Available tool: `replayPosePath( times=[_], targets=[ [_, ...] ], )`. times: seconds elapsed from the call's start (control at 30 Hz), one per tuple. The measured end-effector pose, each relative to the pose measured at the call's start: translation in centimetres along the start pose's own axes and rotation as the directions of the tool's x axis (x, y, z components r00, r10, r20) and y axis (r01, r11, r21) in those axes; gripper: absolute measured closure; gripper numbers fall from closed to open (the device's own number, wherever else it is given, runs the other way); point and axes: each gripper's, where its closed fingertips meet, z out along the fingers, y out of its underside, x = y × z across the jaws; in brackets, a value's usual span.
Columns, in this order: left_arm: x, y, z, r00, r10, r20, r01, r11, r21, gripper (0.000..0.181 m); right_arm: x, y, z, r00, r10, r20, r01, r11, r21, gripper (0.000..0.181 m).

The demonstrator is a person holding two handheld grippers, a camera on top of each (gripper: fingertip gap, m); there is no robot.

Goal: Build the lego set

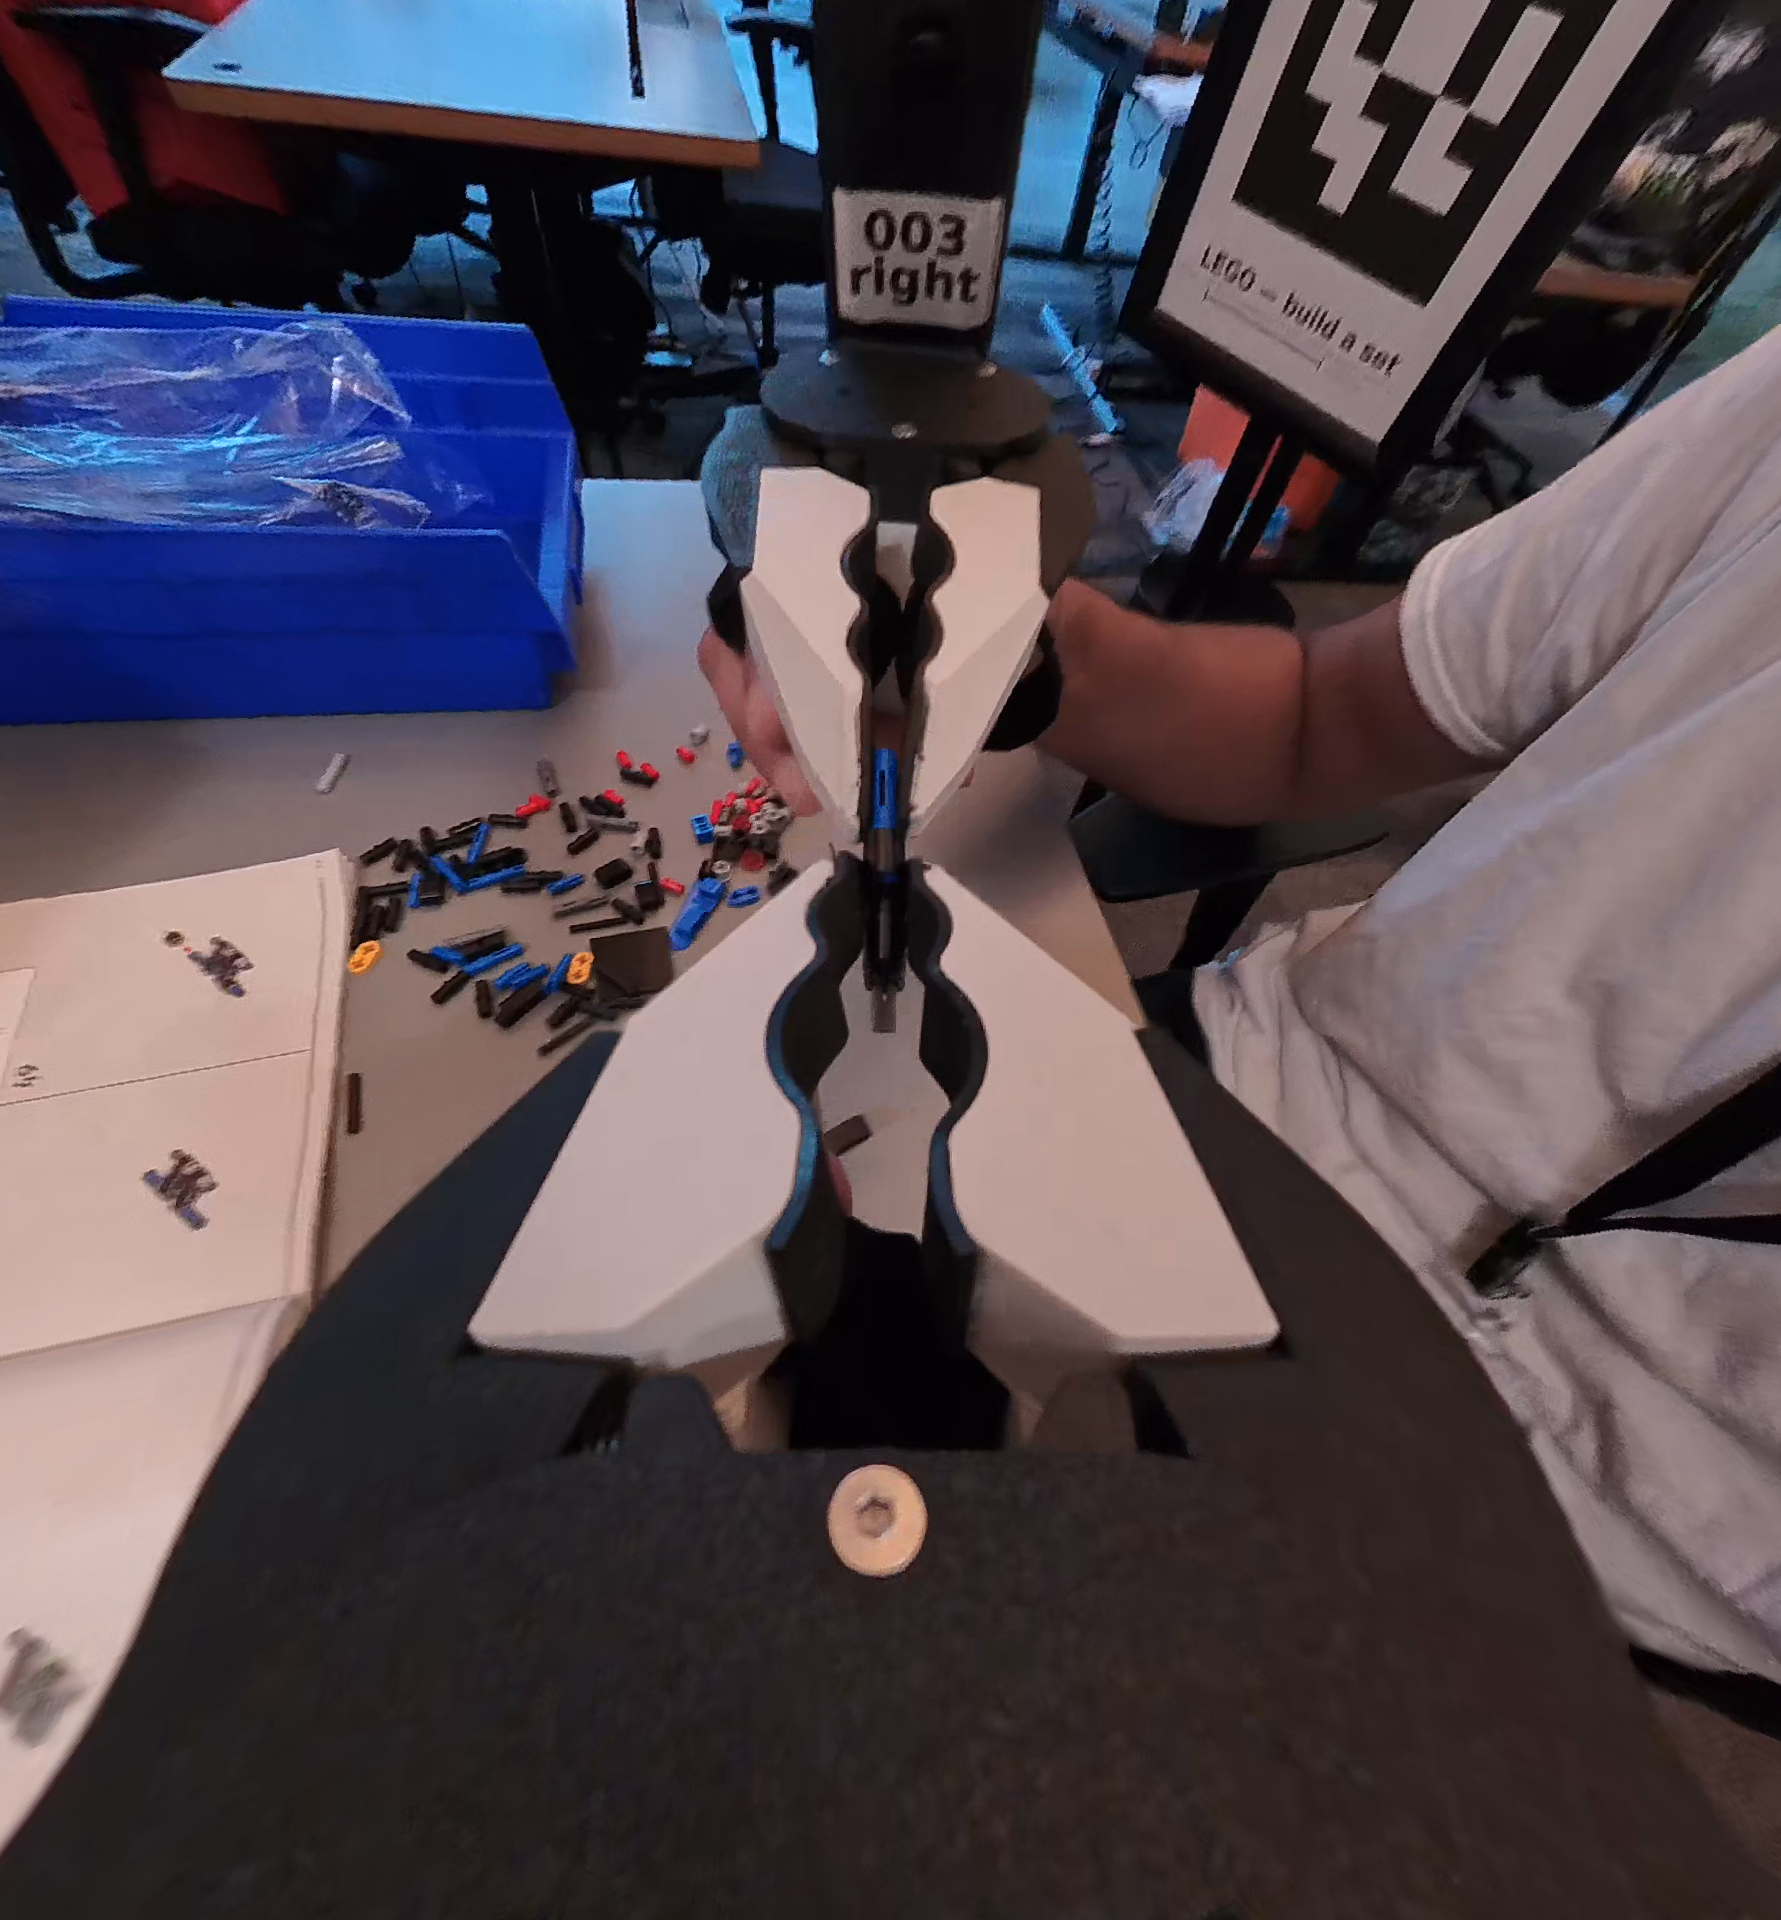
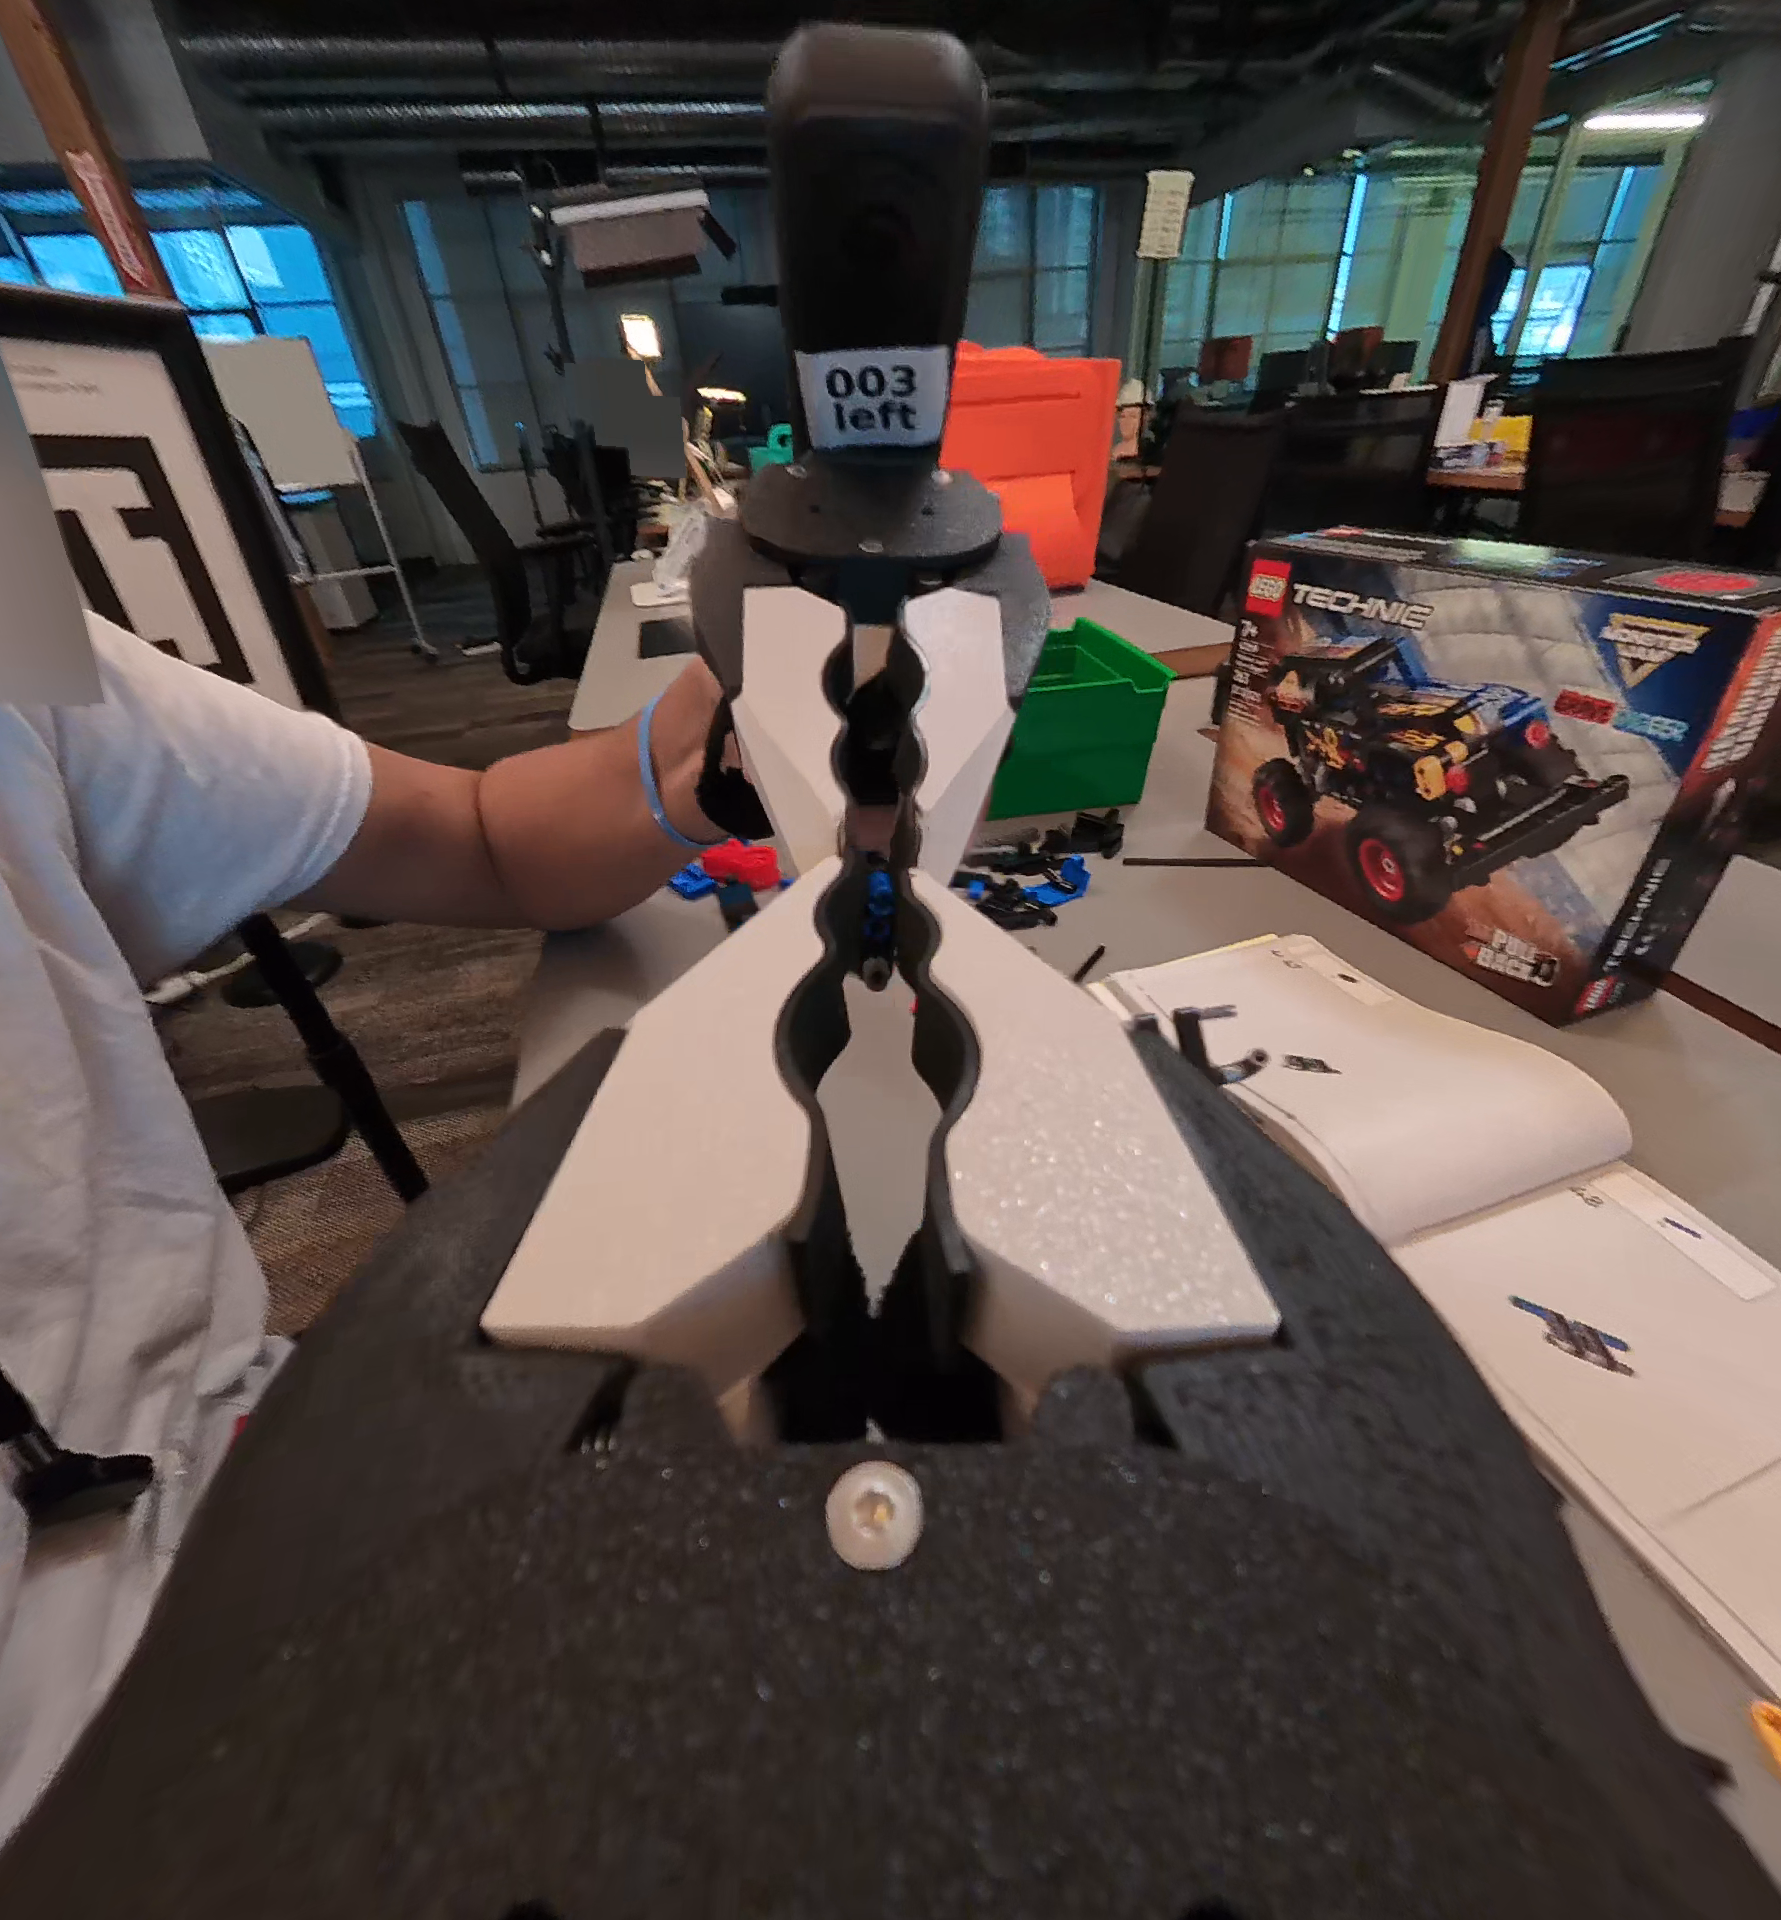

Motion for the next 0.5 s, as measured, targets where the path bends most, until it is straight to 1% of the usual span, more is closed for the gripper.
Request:
replayPosePath(
  times=[0.13,0.2,0.27,0.33,0.4,0.47,0.5],
  targets=[
    [1.3,-0.5,-1.3,0.991,-0.084,-0.099,0.099,0.983,0.154,0.175,-1.3,-0.2,0.8,0.991,0.075,0.115,-0.085,0.993,0.081,0.177],
    [1.0,-0.7,-2.2,0.987,-0.121,-0.108,0.146,0.955,0.26,0.174,-1.3,-0.6,1.5,0.981,0.123,0.149,-0.144,0.98,0.137,0.177],
    [0.4,-1.1,-3.6,0.984,-0.148,-0.098,0.175,0.91,0.376,0.174,-0.7,-1.4,2.5,0.976,0.154,0.157,-0.183,0.964,0.194,0.177],
    [-0.7,-1.0,-5.0,0.987,-0.157,-0.032,0.154,0.869,0.47,0.175,0.3,-1.7,3.9,0.982,0.14,0.127,-0.164,0.965,0.206,0.177],
    [-1.9,-0.4,-6.4,0.985,-0.157,0.065,0.1,0.843,0.529,0.175,1.3,-1.7,5.5,0.989,0.097,0.114,-0.117,0.977,0.18,0.178],
    [-3.1,0.9,-7.5,0.974,-0.168,0.153,0.061,0.841,0.537,0.175,2.4,-0.8,7.0,0.984,0.108,0.143,-0.124,0.986,0.114,0.178],
    [-3.6,1.7,-7.9,0.968,-0.181,0.173,0.062,0.841,0.537,0.175,2.9,-0.2,7.7,0.979,0.124,0.164,-0.139,0.987,0.081,0.178]
  ],
)
